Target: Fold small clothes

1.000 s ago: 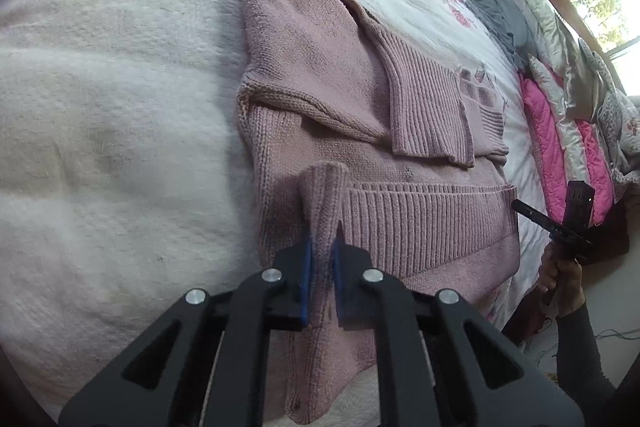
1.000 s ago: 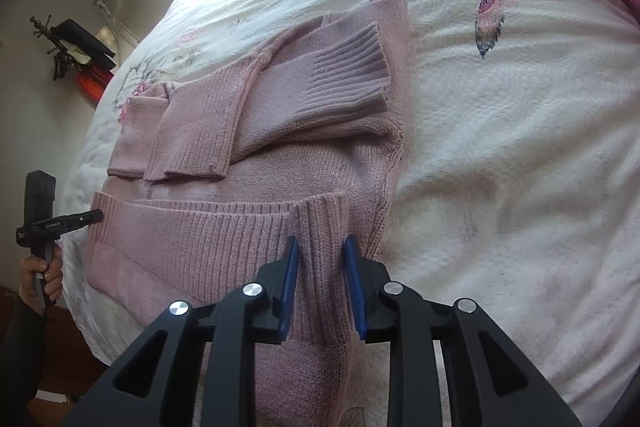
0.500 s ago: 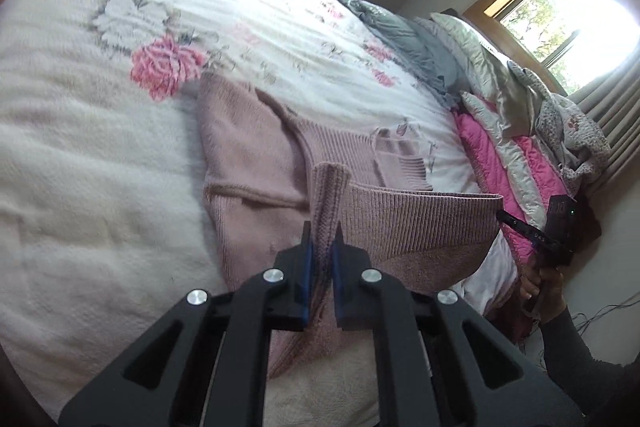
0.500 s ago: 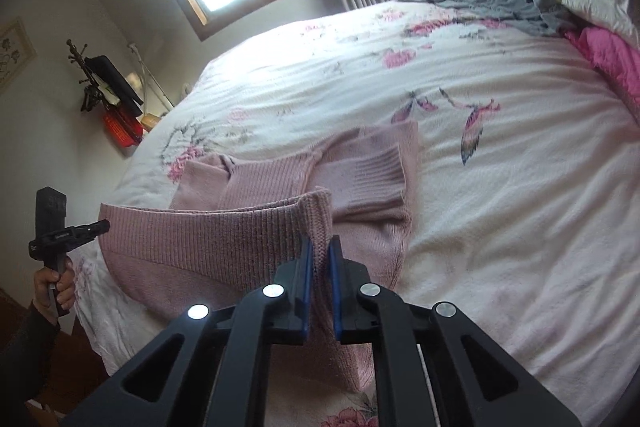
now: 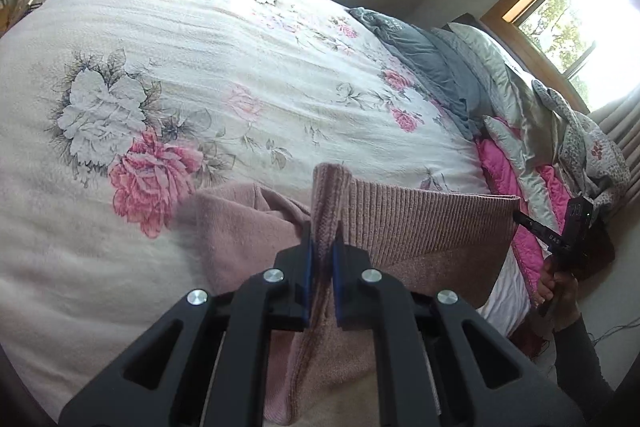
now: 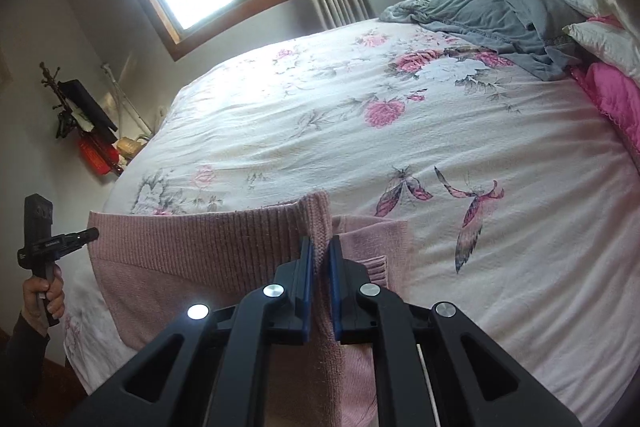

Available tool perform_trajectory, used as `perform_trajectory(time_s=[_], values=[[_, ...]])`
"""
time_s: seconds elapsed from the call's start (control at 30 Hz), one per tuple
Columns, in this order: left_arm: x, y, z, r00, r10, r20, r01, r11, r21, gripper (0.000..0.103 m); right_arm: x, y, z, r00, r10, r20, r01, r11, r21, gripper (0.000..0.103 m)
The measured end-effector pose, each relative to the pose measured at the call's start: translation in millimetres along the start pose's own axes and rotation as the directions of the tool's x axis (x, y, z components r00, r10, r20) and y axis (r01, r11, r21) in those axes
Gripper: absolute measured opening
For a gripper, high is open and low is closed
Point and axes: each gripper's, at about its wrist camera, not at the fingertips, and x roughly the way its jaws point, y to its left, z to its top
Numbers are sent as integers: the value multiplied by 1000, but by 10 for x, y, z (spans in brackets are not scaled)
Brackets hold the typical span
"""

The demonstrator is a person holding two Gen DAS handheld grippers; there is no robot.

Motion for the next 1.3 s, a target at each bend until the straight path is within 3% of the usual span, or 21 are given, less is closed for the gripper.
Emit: perform_trajectory(time_s=[0.2, 0.4, 0.53, 0.83, 0.97, 1.03, 1.13, 1.23, 1.3], values=[[650, 287, 304, 996, 50, -72, -54, 996, -67, 6, 662, -158, 222, 995, -76, -70, 77, 997, 23, 7], [1049, 653, 483, 993, 52, -106, -68, 985, -160, 6, 1167, -210, 390, 984, -131, -120, 133, 991, 8, 7], [1285, 779, 554, 988, 58, -144, -83, 982, -168, 6, 1472, -306, 409, 973, -166, -159, 170, 985, 10, 7], [1587, 1085, 476, 980, 66, -187, -105, 972, -210, 7, 1900, -557, 273, 960, -180, -215, 194, 980, 45, 7], [1474, 1204, 465, 988, 54, -142, -90, 960, -266, 18, 2007, -631, 151, 956, -184, -230, 197, 980, 38, 14], [1207, 1077, 488, 995, 77, -62, -90, 966, -244, 19, 1849, -621, 153, 969, -153, -194, 169, 983, 68, 22], [929, 748, 443, 1000, -17, 16, 19, 982, -188, 19, 1487, -585, 91, 995, -53, -81, 63, 990, 128, 26], [1103, 524, 343, 994, -92, -54, 83, 986, -145, 22, 1497, -560, -43, 994, 12, -107, 6, 987, 163, 25], [1362, 583, 249, 991, -39, -131, 18, 987, -158, 17, 1660, -591, -127, 986, 28, -162, 2, 983, 184, 22]])
